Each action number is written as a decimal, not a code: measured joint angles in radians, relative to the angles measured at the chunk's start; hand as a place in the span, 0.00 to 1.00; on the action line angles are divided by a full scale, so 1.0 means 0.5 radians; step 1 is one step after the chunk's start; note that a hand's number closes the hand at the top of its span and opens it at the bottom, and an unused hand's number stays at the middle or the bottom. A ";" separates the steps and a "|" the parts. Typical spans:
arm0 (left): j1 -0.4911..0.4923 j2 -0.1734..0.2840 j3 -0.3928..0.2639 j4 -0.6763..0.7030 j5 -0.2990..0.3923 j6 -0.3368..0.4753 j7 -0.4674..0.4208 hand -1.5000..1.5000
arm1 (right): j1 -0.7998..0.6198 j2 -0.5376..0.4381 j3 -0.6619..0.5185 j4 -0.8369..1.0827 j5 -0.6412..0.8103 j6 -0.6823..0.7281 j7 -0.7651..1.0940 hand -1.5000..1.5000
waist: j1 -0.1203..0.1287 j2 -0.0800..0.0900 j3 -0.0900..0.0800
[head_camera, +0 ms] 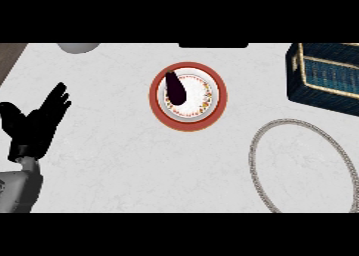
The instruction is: Pick the squash from the placemat and place it in the basket
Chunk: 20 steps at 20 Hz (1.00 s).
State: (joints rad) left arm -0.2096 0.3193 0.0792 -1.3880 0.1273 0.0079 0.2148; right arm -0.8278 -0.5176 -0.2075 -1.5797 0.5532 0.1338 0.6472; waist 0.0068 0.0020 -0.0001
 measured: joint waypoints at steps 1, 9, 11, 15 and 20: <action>0.016 0.006 0.006 -0.012 -0.001 -0.007 0.000 0.50 | 0.043 -0.024 -0.033 0.046 -0.012 -0.010 -0.085 1.00 | 0.000 0.000 0.000; -0.024 -0.021 0.023 0.038 -0.034 -0.022 -0.002 0.50 | 0.086 -0.102 -0.178 0.559 -0.040 -0.175 -0.601 1.00 | 0.002 0.002 0.001; -0.038 -0.031 0.033 0.053 -0.034 -0.027 -0.006 0.50 | 0.085 -0.088 -0.195 0.677 -0.040 -0.239 -0.701 1.00 | 0.002 0.002 0.001; -0.018 0.001 0.055 -0.019 -0.014 -0.063 0.047 0.50 | 0.054 -0.114 -0.273 0.890 0.007 -0.412 -0.764 0.00 | 0.015 0.003 0.001; -0.025 -0.027 0.053 -0.021 -0.034 -0.064 0.042 0.50 | -0.041 -0.147 -0.329 1.239 0.024 -0.550 -0.878 0.00 | 0.016 0.004 0.001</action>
State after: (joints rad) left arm -0.2223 0.3061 0.1056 -1.3986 0.1106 -0.0240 0.2357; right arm -0.8483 -0.5911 -0.3722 -0.9602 0.5652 -0.1414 0.2082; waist 0.0147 0.0041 0.0004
